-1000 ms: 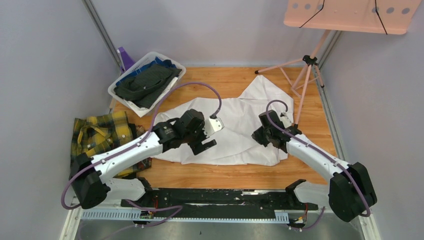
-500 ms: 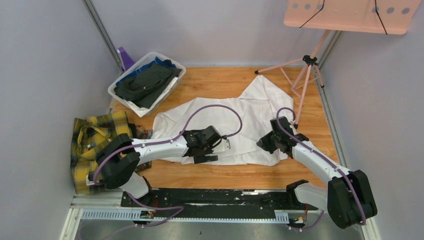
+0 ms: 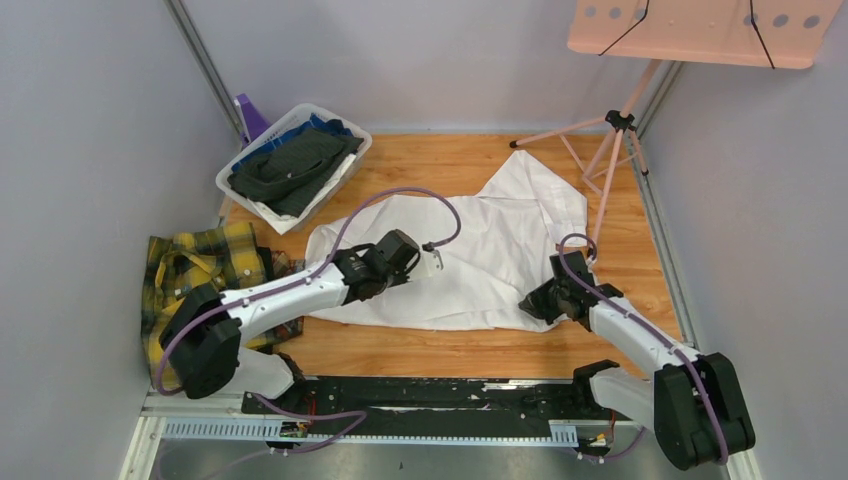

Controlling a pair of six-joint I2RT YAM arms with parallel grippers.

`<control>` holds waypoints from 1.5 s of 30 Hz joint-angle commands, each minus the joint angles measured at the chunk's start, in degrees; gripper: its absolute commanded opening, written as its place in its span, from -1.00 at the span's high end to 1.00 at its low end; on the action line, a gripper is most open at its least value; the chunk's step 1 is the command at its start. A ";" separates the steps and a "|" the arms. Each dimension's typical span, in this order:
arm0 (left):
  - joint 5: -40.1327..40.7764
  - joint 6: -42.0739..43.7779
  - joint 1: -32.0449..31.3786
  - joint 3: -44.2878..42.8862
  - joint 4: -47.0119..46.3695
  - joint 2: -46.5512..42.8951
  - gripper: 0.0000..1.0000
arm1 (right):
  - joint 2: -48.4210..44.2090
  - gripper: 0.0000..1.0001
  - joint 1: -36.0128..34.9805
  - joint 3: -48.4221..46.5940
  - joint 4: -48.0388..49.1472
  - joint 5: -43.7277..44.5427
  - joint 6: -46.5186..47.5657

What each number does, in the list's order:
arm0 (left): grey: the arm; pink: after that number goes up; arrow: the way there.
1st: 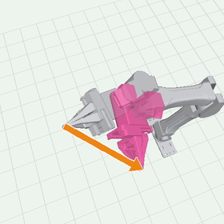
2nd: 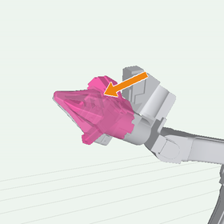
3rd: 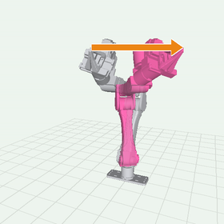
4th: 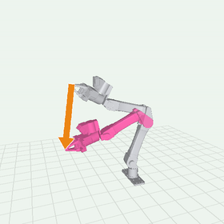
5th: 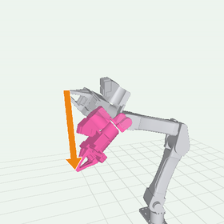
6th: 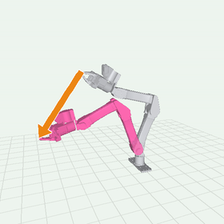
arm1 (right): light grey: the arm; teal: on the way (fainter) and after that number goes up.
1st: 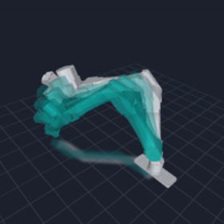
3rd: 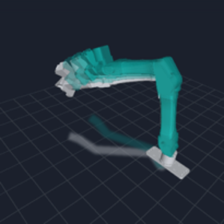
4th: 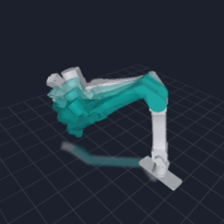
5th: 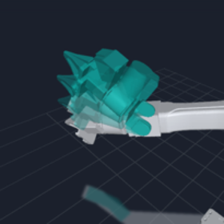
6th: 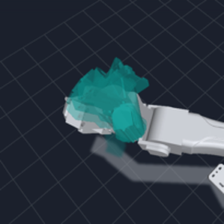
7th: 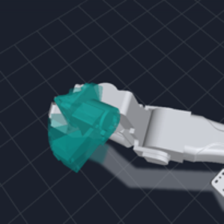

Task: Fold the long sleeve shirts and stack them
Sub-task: Fold the shirt at the center of the board.

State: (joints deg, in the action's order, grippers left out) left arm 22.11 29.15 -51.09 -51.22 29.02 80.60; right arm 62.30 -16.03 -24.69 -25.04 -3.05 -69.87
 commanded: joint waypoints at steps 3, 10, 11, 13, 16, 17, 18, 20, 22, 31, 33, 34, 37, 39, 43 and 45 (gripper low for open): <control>1.70 0.82 3.50 5.62 -0.73 -9.16 0.41 | -3.16 1.00 0.27 2.70 0.11 -0.05 -2.08; 6.55 2.76 5.75 15.75 1.05 -20.89 -0.21 | -5.44 1.00 0.52 2.73 -2.99 1.23 -2.88; 7.93 3.99 6.18 16.35 2.08 -21.78 -0.21 | -5.70 1.00 0.51 2.47 -3.60 1.48 -2.71; 9.50 5.58 7.64 17.74 3.12 -25.70 -0.12 | -6.09 1.00 0.73 2.11 -4.39 1.70 -2.30; 9.05 7.84 10.60 17.55 2.84 -29.39 -0.12 | -6.12 1.00 0.74 1.89 -5.31 1.65 -1.56; 8.02 7.98 10.76 16.76 2.82 -30.95 -0.18 | -6.14 1.00 0.73 1.73 -5.50 1.69 -1.37; 4.85 7.56 10.88 13.93 3.00 -31.51 -0.22 | -5.94 1.00 0.74 1.49 -5.66 1.73 -1.19; -3.49 5.98 10.85 7.84 4.31 -31.48 -0.41 | -5.61 1.00 0.74 0.80 -5.94 1.65 -0.58; -12.99 3.15 10.79 0.90 6.16 -28.29 -0.47 | -4.83 1.00 0.74 0.06 -6.41 1.85 0.02; -27.78 7.46 -0.20 -0.64 3.57 -11.09 -0.46 | -4.92 1.00 0.73 -0.31 -7.24 2.43 -0.07; -26.43 9.59 -0.25 1.83 2.04 -9.67 -0.39 | -5.14 1.00 0.73 -0.27 -7.38 2.56 -0.03; -25.72 10.30 -0.25 2.53 1.59 -9.08 -0.34 | -5.25 1.00 0.74 -0.28 -7.35 2.60 -0.01; -20.47 11.71 0.12 4.93 0.80 -6.98 -0.25 | -5.21 1.00 0.73 -0.94 -7.47 2.60 0.52; -17.93 11.38 1.61 4.39 1.90 -4.27 -0.18 | -5.25 1.00 0.74 -1.38 -7.56 2.71 1.05; -14.71 10.28 7.14 2.55 3.24 -1.51 -0.08 | -5.31 1.00 0.77 -1.69 -8.03 3.00 1.44; -13.54 9.77 9.72 2.68 4.50 -2.78 -0.05 | -5.51 1.00 0.85 -1.39 -8.11 2.96 1.40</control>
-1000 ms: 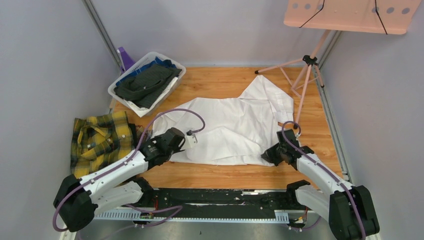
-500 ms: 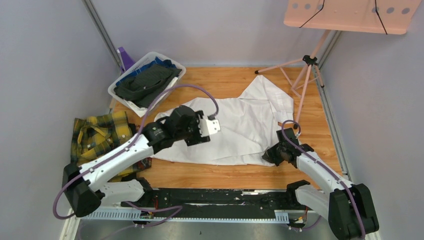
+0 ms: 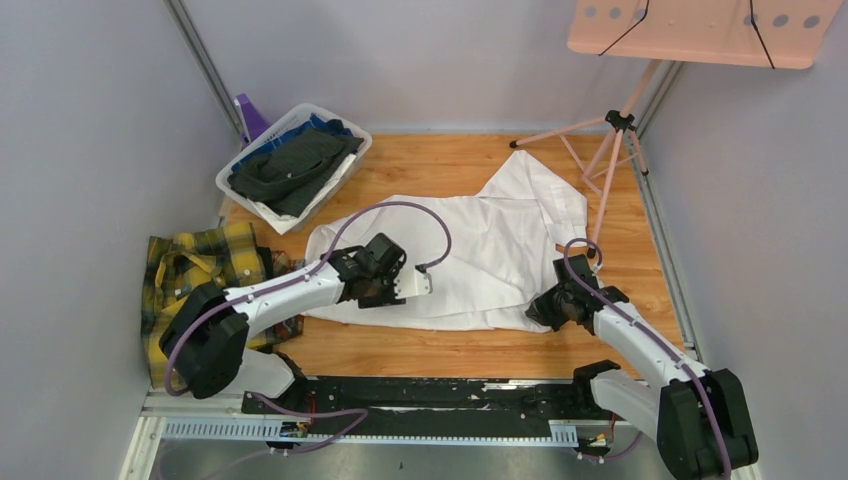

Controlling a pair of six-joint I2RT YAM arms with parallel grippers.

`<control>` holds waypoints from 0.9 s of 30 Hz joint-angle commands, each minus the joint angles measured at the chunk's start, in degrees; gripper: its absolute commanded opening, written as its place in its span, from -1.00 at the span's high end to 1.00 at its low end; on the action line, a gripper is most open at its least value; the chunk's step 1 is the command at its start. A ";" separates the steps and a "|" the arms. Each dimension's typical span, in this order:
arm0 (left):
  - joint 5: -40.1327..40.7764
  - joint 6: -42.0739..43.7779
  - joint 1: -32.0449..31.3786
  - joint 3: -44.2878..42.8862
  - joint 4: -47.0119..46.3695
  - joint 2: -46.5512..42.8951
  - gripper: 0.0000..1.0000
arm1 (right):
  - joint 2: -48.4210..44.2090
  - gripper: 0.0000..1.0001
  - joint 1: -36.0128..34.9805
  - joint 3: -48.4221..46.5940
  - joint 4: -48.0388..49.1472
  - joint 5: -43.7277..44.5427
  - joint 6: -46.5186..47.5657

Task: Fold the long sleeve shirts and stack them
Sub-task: Fold the shirt at the center of the board.

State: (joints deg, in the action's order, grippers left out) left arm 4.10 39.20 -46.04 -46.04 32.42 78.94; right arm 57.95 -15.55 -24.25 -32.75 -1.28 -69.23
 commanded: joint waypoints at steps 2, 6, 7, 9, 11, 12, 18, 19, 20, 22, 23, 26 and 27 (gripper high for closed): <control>6.10 -0.71 6.71 -0.88 2.08 -3.86 -0.05 | -1.17 1.00 0.60 -1.53 -0.45 1.26 0.85; 8.13 -2.68 9.06 4.08 4.73 -10.42 -0.02 | -1.08 1.00 1.36 -1.25 -0.46 1.03 1.58; 8.67 -3.42 9.18 5.67 5.63 -12.37 -0.02 | -1.07 1.00 1.66 -1.24 -0.47 0.90 1.83; 9.01 -4.55 9.21 7.00 7.27 -14.82 -0.03 | -1.15 1.00 2.30 -1.10 -0.63 0.63 2.36; 8.02 -5.58 9.21 7.32 9.56 -16.68 -0.05 | -1.20 1.00 2.98 -0.78 -0.79 0.25 2.92; 7.32 -5.78 9.22 7.30 10.41 -17.78 -0.10 | -1.23 1.00 3.40 -0.73 -0.88 0.11 3.20; 2.19 -8.77 9.22 5.46 14.88 -19.49 -0.35 | -2.76 1.00 4.39 -1.24 -2.16 -0.27 4.09; 2.64 -9.66 9.22 5.23 14.78 -19.24 -0.37 | -2.99 1.00 4.39 -1.66 -2.48 -0.55 4.31; 3.31 -9.89 9.22 4.99 13.81 -18.81 -0.37 | -3.27 1.00 4.39 -2.13 -2.70 -0.94 4.55; 7.06 -9.61 9.22 4.98 11.47 -18.82 -0.39 | -3.96 1.00 4.39 -3.15 -3.57 -2.83 5.60; 7.81 -9.51 9.22 4.86 10.75 -19.06 -0.42 | -4.57 1.00 4.39 -3.77 -4.29 -3.92 6.39; 9.13 -10.52 9.99 1.10 9.47 -18.71 -0.50 | -7.73 1.00 4.31 -6.04 -8.18 -5.72 8.56; 8.84 -10.84 10.26 -0.25 9.61 -17.89 -0.58 | -9.27 1.00 4.07 -6.59 -9.40 -6.41 8.68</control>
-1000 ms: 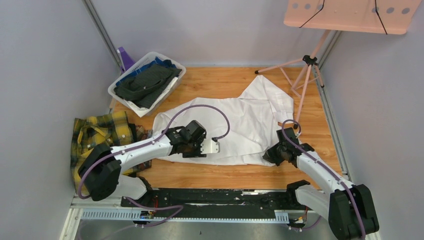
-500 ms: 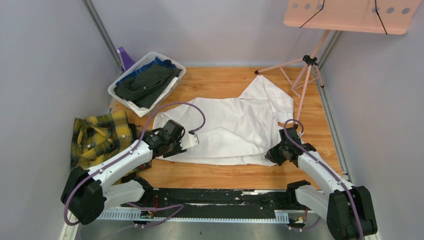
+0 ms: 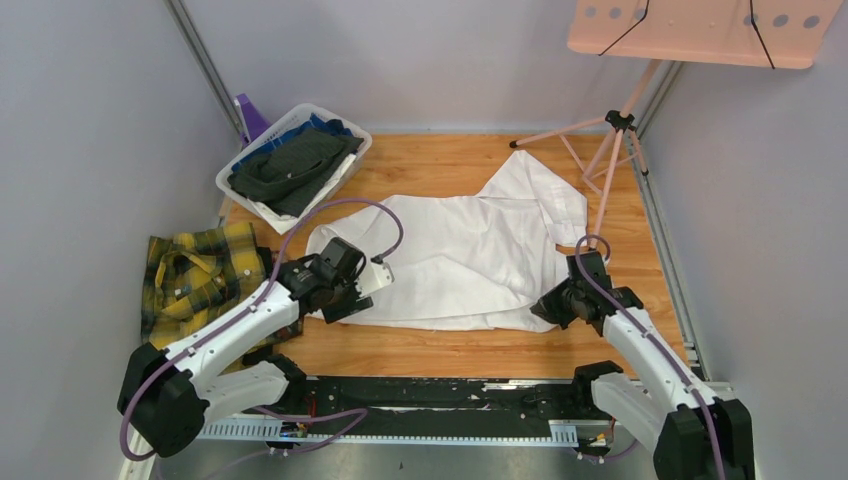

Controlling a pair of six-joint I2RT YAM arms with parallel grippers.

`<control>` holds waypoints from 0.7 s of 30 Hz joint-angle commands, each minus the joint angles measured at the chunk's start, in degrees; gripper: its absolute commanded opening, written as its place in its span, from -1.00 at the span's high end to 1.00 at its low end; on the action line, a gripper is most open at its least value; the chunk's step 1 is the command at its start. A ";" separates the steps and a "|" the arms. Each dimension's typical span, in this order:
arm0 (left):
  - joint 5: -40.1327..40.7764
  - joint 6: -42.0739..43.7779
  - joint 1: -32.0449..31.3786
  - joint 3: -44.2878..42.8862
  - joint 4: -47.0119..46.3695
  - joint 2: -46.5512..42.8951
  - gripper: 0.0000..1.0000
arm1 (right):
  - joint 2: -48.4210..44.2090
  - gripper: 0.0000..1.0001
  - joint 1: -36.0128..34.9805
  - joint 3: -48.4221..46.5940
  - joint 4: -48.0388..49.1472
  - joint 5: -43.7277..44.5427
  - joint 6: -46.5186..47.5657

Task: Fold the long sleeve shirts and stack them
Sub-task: Fold the shirt at the center of the board, then move the shirt at the center of the board.

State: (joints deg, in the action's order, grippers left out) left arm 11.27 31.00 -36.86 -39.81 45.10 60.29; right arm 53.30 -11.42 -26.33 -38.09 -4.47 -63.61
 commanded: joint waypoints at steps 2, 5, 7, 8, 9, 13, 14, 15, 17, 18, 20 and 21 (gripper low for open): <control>0.46 -3.22 1.80 -10.08 -3.03 2.61 -0.63 | -7.88 1.00 -0.98 -4.74 -4.78 -5.81 3.05; -0.47 -2.29 1.96 -12.87 -5.79 5.83 -0.62 | -9.65 1.00 -4.49 -4.66 -4.79 -9.07 1.07; 0.15 -1.14 1.98 -12.48 -8.88 8.88 -0.59 | -7.92 1.00 -6.13 -6.26 -4.79 -8.84 0.99; 0.50 -0.69 2.04 -11.84 -11.00 11.19 -0.56 | -6.46 1.00 -6.31 -7.88 -4.40 -8.73 1.45; 1.34 0.02 2.00 -11.50 -11.75 12.36 -0.53 | -4.99 1.00 -6.37 -9.03 -3.59 -8.64 1.96; 3.45 2.89 2.61 -8.61 -15.84 17.98 -0.41 | 5.68 1.00 -6.69 -11.19 5.76 -9.88 4.41; 3.78 3.39 3.25 -7.32 -17.33 19.09 -0.38 | 9.52 1.00 -6.92 -11.61 7.89 -10.35 5.00; 4.25 4.22 3.66 -6.74 -17.94 20.04 -0.32 | 13.39 1.00 -7.40 -12.01 10.16 -11.25 5.81; 4.84 4.74 5.16 -5.44 -19.32 20.94 -0.29 | 21.72 1.00 -9.07 -13.72 12.40 -11.45 7.69; 5.09 5.22 6.19 -4.33 -20.70 21.06 -0.29 | 25.81 1.00 -9.73 -15.00 12.81 -12.08 9.83; 6.20 6.08 7.13 -2.36 -22.99 21.29 -0.29 | 32.97 1.00 -10.41 -17.42 11.39 -11.94 12.14; 6.52 6.39 7.28 -1.62 -23.68 21.65 -0.29 | 35.82 1.00 -10.46 -18.06 10.56 -11.56 12.84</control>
State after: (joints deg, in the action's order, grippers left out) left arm 15.40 34.70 -31.18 -43.46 28.12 81.91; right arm 80.29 -20.62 -40.56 -29.89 -14.92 -56.58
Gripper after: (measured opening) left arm 0.646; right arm 0.010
